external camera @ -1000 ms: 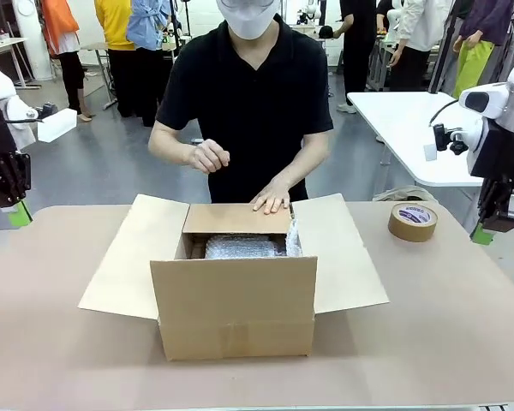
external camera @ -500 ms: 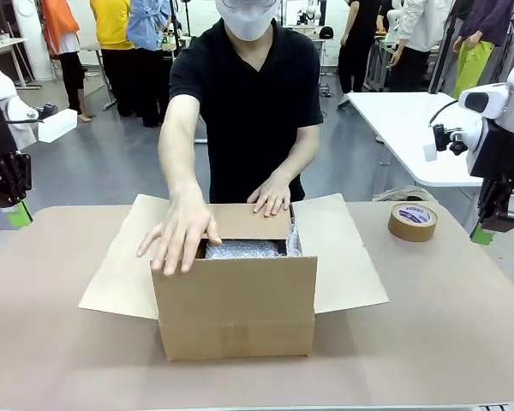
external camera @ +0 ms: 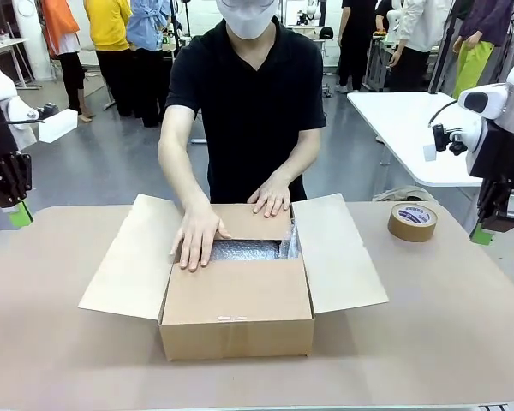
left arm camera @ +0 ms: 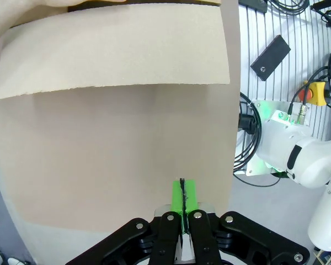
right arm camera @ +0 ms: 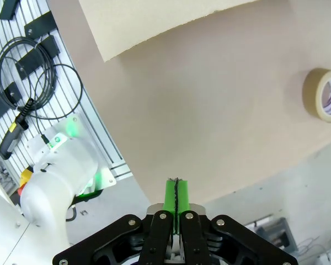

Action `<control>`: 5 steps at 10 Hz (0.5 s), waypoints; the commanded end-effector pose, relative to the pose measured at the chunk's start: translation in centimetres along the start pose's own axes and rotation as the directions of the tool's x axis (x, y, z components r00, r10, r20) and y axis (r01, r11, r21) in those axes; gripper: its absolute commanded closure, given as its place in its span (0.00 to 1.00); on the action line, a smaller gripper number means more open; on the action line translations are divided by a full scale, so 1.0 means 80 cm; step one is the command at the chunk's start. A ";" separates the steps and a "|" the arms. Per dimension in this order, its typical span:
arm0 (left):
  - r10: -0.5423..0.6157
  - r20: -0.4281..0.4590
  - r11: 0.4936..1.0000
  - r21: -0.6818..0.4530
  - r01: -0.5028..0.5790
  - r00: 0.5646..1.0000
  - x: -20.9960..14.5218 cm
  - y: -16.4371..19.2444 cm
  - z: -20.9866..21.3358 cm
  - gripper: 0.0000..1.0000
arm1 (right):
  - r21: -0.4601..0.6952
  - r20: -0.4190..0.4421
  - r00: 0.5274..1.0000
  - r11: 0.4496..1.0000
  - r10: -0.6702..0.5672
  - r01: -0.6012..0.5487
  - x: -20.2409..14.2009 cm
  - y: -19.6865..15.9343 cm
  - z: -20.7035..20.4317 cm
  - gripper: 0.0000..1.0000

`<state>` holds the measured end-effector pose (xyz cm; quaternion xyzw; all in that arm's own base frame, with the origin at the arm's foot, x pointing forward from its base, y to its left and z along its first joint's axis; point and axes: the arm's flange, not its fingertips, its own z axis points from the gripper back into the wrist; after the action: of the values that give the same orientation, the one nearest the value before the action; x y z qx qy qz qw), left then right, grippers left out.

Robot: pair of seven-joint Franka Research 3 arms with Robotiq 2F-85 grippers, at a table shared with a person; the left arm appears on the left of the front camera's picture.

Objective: Wrap the clocks to prevent damage.
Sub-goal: Push the right (or left) flap of the Package Box to close it.

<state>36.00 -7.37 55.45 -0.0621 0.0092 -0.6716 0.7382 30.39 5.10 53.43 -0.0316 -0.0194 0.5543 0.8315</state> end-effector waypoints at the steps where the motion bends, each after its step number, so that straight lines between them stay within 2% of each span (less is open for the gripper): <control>1: 0.018 0.002 1.000 0.001 -0.018 1.000 0.001 -0.001 0.001 1.00 | -0.006 0.001 1.000 1.000 -0.012 0.012 0.001 0.000 0.000 0.99; 5: 0.018 0.002 1.000 0.001 -0.018 1.000 0.001 -0.001 0.001 1.00 | -0.006 0.001 1.000 1.000 -0.012 0.012 0.001 0.000 0.000 0.99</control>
<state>36.00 -7.36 55.45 -0.0621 0.0092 -0.6716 0.7382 30.39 5.10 53.43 -0.0316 -0.0194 0.5543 0.8315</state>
